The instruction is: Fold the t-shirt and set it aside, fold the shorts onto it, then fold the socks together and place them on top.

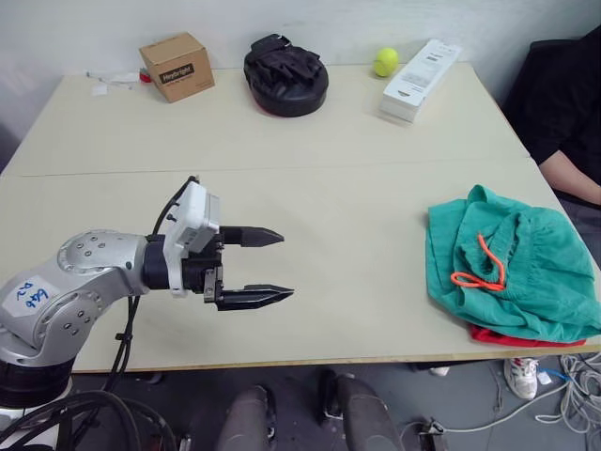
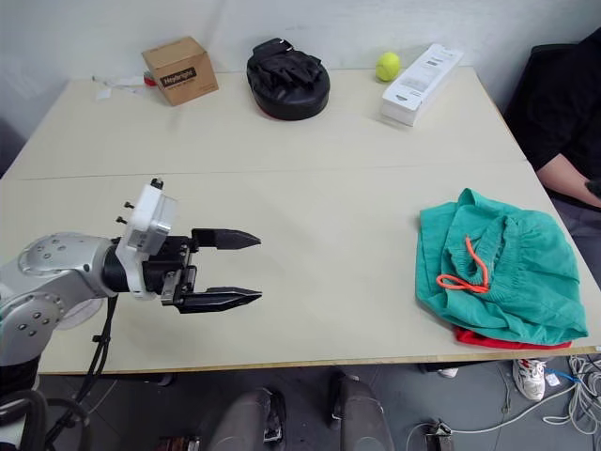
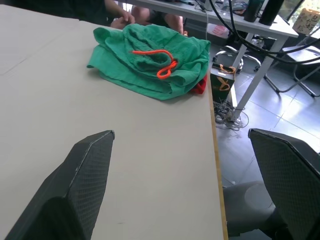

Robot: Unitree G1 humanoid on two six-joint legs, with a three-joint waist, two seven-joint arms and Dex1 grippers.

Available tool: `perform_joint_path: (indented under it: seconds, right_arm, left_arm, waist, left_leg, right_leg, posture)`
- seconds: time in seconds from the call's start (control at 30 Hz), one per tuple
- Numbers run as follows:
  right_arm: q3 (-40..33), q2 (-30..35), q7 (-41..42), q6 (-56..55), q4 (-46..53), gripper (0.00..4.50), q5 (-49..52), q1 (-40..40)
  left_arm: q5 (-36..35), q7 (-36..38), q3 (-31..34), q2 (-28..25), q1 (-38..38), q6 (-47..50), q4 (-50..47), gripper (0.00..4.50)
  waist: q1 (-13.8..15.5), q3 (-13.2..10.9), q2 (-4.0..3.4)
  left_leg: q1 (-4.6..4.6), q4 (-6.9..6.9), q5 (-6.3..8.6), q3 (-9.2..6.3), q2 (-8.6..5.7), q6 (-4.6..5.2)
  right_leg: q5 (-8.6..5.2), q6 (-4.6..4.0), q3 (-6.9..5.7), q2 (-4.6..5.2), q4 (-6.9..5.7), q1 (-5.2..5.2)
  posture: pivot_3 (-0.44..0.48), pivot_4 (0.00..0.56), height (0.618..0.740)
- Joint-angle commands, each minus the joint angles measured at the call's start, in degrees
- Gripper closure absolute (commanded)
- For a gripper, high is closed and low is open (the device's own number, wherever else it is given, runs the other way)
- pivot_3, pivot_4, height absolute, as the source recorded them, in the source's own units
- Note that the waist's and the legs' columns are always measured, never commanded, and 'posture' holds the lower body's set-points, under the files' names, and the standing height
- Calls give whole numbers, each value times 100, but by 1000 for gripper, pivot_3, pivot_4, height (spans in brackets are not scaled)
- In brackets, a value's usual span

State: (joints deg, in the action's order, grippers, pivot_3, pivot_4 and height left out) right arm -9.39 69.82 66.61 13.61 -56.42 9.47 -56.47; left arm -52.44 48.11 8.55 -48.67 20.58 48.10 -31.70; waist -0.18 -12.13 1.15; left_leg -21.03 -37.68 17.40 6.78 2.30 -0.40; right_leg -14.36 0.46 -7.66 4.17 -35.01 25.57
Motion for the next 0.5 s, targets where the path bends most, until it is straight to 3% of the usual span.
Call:
perform_joint_path:
  seconds: [0.03, 0.17, 0.33, 0.5]
  right_arm:
    - [123, -702, 731, 371, 1019, 44, 485, -186]
    - [271, -1641, 1351, 1366, 3177, 44, 1429, 438]
    - [739, -2737, 1254, 2334, 5690, 44, 2547, 1004]
    - [1081, -3203, 1279, 2540, 6679, 44, 3000, 1241]
  left_arm:
    - [192, -376, 372, -101, -302, -51, -244, 0]
    - [750, -921, 753, -144, -1038, -141, -396, 0]
    - [1624, -1605, 1571, -91, -2447, -180, -779, 0]
    - [2614, -2117, 2773, 499, -4240, -408, -1102, 0]
  waist:
    - [-54, -5, 11]
    - [-49, -6, 9]
    - [18, -6, 8]
    - [8, -3, 14]
  left_leg:
    - [-5, 0, 3, 6, 6, -5]
    - [17, 0, 5, 1, 24, -21]
    - [6, 2, 14, -4, 39, -36]
    - [-14, -17, 50, 1, 34, 1]
  right_leg:
    - [3, -4, 15, -11, 0, -4]
    - [6, -16, 20, -23, -46, 11]
    - [-5, -39, 13, -30, -60, 42]
    - [-2, -46, 13, -14, -61, 57]
  posture:
    - [0, 150, 740]
    - [0, 150, 740]
    - [0, 150, 740]
    - [0, 150, 740]
